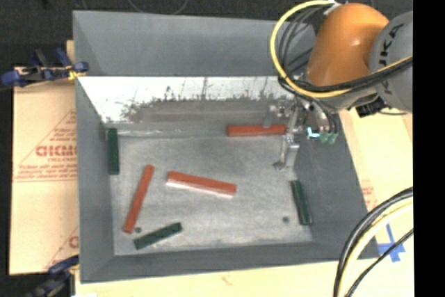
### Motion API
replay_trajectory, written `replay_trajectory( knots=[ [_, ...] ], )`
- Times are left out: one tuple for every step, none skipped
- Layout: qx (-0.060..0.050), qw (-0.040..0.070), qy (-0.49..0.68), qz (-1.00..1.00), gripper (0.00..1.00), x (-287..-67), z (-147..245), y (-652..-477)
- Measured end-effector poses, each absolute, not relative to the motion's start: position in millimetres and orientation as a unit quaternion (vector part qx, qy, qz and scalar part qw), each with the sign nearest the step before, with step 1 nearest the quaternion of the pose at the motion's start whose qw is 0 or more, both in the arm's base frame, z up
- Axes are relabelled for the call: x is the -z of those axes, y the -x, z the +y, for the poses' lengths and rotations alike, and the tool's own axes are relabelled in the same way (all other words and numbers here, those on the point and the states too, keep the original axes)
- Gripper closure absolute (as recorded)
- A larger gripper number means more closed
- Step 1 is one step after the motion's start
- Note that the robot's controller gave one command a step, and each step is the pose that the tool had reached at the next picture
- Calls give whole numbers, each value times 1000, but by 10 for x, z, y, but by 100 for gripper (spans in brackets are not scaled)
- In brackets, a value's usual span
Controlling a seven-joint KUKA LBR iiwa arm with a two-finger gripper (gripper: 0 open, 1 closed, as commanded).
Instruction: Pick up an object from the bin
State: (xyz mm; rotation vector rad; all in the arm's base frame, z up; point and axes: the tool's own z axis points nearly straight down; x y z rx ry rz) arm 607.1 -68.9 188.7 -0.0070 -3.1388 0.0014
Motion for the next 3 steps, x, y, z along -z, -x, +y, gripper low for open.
replay_trajectory(
  knots=[
    [1,2,3,-1000,0,-662,-37,-5707],
    [0,-2,3,-1000,100,-706,-62,-5734],
    [0,-5,-66,-998,100,-2090,203,-5523]
  ],
)
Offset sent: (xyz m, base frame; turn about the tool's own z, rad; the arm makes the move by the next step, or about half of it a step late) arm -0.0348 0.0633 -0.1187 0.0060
